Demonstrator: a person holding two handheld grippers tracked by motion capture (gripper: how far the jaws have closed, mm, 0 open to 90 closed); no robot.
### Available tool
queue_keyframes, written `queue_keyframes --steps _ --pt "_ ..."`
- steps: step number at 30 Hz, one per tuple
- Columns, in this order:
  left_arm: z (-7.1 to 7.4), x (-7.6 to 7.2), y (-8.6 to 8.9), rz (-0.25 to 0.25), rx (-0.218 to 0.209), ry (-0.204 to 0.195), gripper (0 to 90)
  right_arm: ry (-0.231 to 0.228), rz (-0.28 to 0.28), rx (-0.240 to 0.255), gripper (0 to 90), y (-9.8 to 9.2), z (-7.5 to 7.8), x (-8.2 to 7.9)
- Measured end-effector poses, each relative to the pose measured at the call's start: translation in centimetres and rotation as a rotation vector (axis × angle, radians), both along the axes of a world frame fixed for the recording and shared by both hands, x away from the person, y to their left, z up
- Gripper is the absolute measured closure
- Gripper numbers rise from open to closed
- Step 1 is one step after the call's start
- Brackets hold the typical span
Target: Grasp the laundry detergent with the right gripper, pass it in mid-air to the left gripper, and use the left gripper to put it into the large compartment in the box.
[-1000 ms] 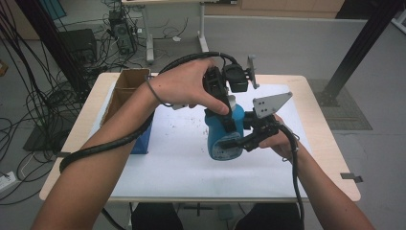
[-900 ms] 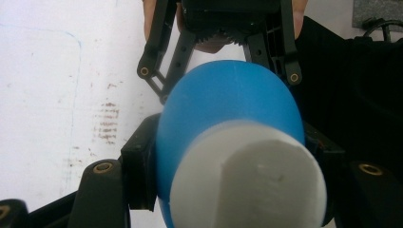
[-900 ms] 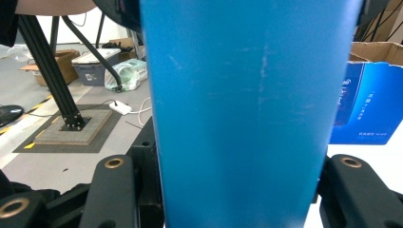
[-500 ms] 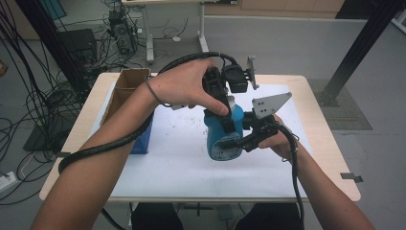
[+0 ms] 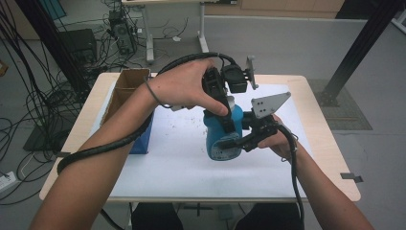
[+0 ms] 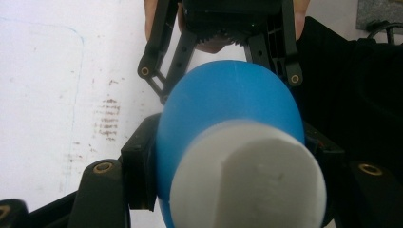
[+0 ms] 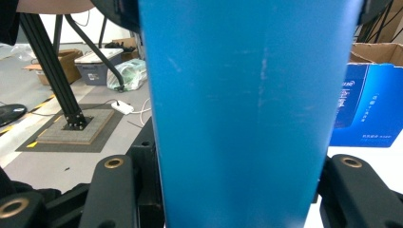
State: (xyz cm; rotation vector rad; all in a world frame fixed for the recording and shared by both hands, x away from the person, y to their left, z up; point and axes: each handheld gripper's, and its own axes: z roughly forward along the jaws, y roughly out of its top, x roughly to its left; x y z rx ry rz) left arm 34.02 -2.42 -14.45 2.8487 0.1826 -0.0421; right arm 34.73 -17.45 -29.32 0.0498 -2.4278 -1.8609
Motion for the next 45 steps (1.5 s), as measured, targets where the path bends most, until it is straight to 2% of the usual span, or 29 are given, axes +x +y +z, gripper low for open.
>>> queue_keyframes --steps 2,9,21,28,31,33,35,37,45 --pt "0.0 0.0 0.0 0.005 -0.008 -0.002 37.6 0.001 0.000 0.000 43.8 0.0 -0.1 0.0" --pt "-0.1 0.0 -0.3 0.005 0.013 -0.003 37.8 -0.004 -0.002 0.007 43.5 -0.1 -0.3 0.1" --pt "0.4 -0.1 -0.6 0.013 0.013 -0.029 37.8 -0.004 -0.017 0.037 41.2 -0.2 -0.3 0.2" --pt "0.7 -0.2 -0.6 0.010 0.024 -0.034 37.7 0.001 -0.018 0.049 29.0 0.0 -0.4 0.2" --pt "0.8 -0.2 -0.4 0.014 0.024 -0.035 37.7 0.003 -0.027 0.054 20.4 0.1 -0.4 0.0" --pt "0.8 -0.2 -0.3 0.019 0.009 -0.040 37.7 0.007 -0.041 0.066 17.1 0.2 -0.4 0.0" --pt "0.8 -0.1 -0.2 0.022 0.013 -0.042 37.7 0.009 -0.034 0.063 14.8 0.2 -0.3 0.0" --pt "0.8 -0.1 -0.2 0.030 0.009 -0.042 37.7 0.002 -0.050 0.068 8.0 0.2 -0.2 -0.1" --pt "0.9 0.0 0.1 0.039 -0.003 -0.043 37.7 -0.014 -0.087 0.058 2.6 -0.2 0.2 -0.2"
